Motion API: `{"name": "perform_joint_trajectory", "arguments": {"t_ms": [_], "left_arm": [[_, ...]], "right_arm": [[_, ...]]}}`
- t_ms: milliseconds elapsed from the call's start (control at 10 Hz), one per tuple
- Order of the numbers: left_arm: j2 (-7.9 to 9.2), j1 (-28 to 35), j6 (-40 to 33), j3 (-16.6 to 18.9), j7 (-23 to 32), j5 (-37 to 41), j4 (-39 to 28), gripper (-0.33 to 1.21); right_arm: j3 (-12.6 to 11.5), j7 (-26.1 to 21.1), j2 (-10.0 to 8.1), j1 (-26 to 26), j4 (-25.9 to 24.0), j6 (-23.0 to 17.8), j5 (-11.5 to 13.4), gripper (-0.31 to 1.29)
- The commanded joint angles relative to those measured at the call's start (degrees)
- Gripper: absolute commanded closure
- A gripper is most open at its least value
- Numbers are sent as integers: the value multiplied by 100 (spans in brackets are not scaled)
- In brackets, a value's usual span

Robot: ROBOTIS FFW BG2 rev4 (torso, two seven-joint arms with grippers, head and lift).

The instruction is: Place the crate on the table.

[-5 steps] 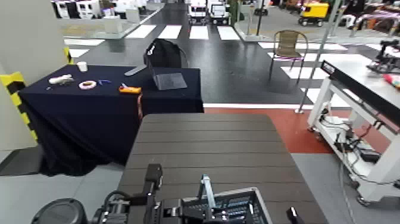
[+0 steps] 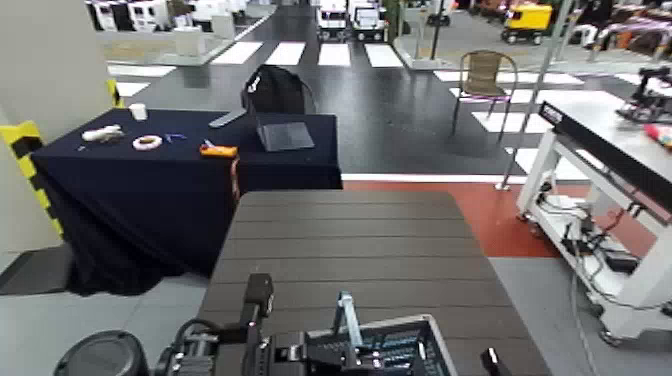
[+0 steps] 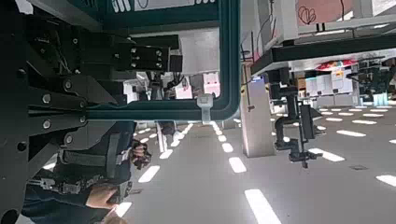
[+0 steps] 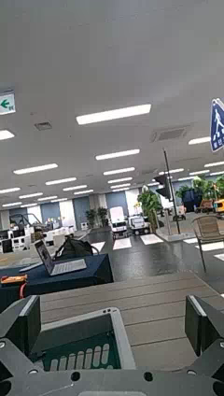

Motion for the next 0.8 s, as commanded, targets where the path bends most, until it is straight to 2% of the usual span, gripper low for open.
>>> {"name": "perform_joint_trajectory", "arguments": {"t_ms": [100, 600, 800], "left_arm": [[-27, -279, 35, -198, -35, 4, 312, 120], [-167, -1246, 18, -866, -351, -5, 1331, 120], [-343, -1677, 0, -1024, -518, -101, 1982, 120]], "right_arm": [[3, 0, -4, -10, 12, -26, -17, 14], [30, 0, -30, -45, 65, -87, -61, 14], [56, 0, -39, -71, 82, -131, -78, 14]]}}
